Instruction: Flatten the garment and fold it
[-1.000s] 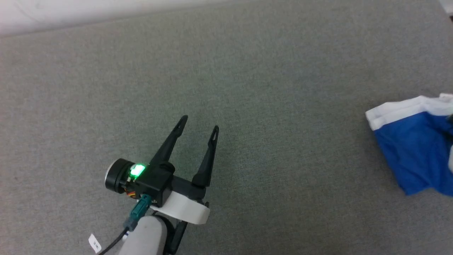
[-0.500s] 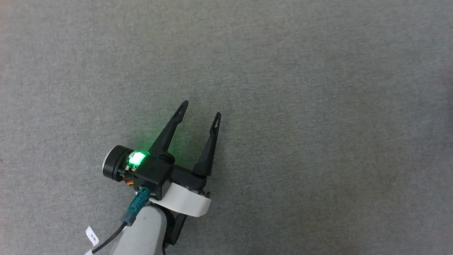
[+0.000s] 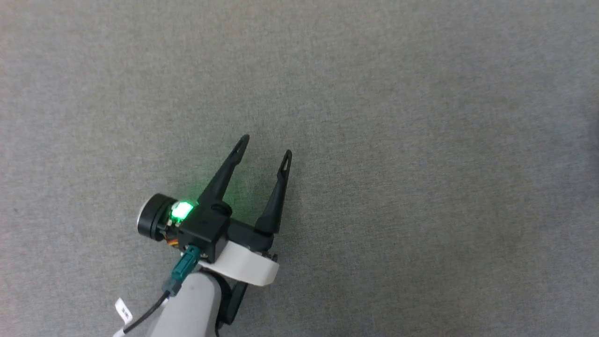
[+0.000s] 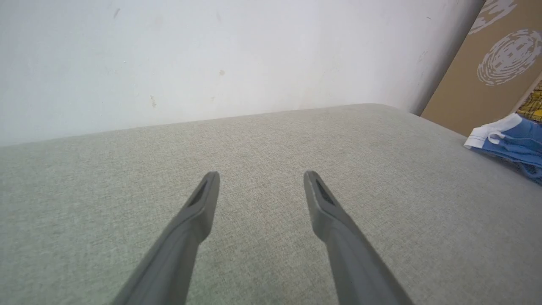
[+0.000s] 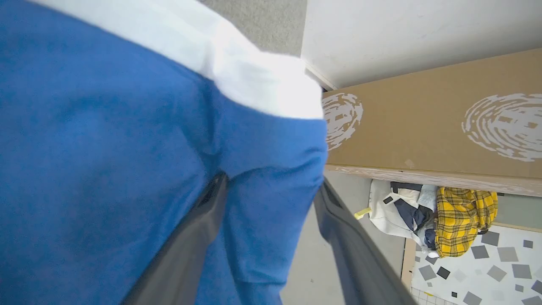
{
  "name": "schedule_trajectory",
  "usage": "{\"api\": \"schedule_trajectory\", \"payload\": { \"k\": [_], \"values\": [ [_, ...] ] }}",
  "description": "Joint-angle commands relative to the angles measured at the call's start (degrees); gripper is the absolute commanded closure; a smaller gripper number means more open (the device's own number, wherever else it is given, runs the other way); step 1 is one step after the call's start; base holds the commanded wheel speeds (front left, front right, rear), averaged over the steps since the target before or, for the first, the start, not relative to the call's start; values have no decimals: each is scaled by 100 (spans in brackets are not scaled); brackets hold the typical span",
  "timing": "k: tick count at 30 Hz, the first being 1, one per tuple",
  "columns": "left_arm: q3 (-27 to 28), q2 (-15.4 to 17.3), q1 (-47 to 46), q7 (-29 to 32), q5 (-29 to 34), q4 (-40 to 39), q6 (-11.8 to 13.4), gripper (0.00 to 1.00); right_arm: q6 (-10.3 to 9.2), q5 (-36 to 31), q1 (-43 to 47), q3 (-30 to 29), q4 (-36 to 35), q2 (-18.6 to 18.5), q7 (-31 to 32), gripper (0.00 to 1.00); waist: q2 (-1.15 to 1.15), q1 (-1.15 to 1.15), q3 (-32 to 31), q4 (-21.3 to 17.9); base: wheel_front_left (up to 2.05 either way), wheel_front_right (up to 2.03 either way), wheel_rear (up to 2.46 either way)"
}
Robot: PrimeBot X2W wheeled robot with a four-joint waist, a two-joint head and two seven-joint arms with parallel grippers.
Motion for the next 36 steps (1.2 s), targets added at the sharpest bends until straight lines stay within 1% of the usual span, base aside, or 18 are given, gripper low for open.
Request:
{"api": "schedule_trajectory", "payload": {
  "k": [1, 9, 10, 12, 16, 20, 21, 22, 24, 31, 36],
  "values": [
    [2, 9, 110, -27, -43, 64, 30, 0, -12, -90, -153, -44, 1, 71, -60, 0, 0, 0, -381, -34, 0, 0, 0],
    [72, -54, 501, -27, -203, 140, 125, 0, -12, -236, -422, -127, -311, 137, -199, 0, 0, 0, -1342, 65, 0, 0, 0],
    [72, -54, 501, -27, -203, 140, 125, 0, -12, -236, -422, -127, -311, 137, -199, 0, 0, 0, -1342, 65, 0, 0, 0],
    [131, -61, 605, -27, -226, 136, 146, 0, -12, -242, -450, -163, -470, 187, -281, 0, 0, 0, -1562, 115, 0, 0, 0],
    [343, -71, 832, -27, -295, 99, 206, 0, -12, -184, -407, -299, -942, 407, -529, 0, 0, 0, -1969, 200, 0, 0, 0],
    [578, -77, 1049, -27, -342, 92, 238, 0, -12, -52, -156, -579, -1566, 769, -785, 0, 0, 0, -2289, 298, 0, 0, 0],
    [694, -80, 1139, -27, -351, 108, 274, 0, -12, 63, 61, -849, -1900, 998, -911, 0, 0, 0, -2423, 356, 0, 0, 0],
    [694, -80, 1139, -27, -351, 108, 274, 0, -12, 63, 61, -849, -1900, 998, -911, 0, 0, 0, -2423, 356, 0, 0, 0],
    [801, -83, 1216, -27, -353, 127, 317, 0, -12, 90, 376, -1112, -2294, 1277, -1001, 0, 0, 0, -2577, 426, 0, 0, 0],
    [996, -90, 1520, -27, -266, 175, 434, 0, -12, 21, 1935, -2153, -3714, 2477, -1107, 0, 0, 0, -3046, 723, 0, 0, 0],
    [1123, -93, 1675, -27, -219, 238, 535, 0, -12, 56, 3022, -2619, -4536, 3351, -1135, 0, 0, 0, -3197, 864, 0, 0, 0]
  ]
}}
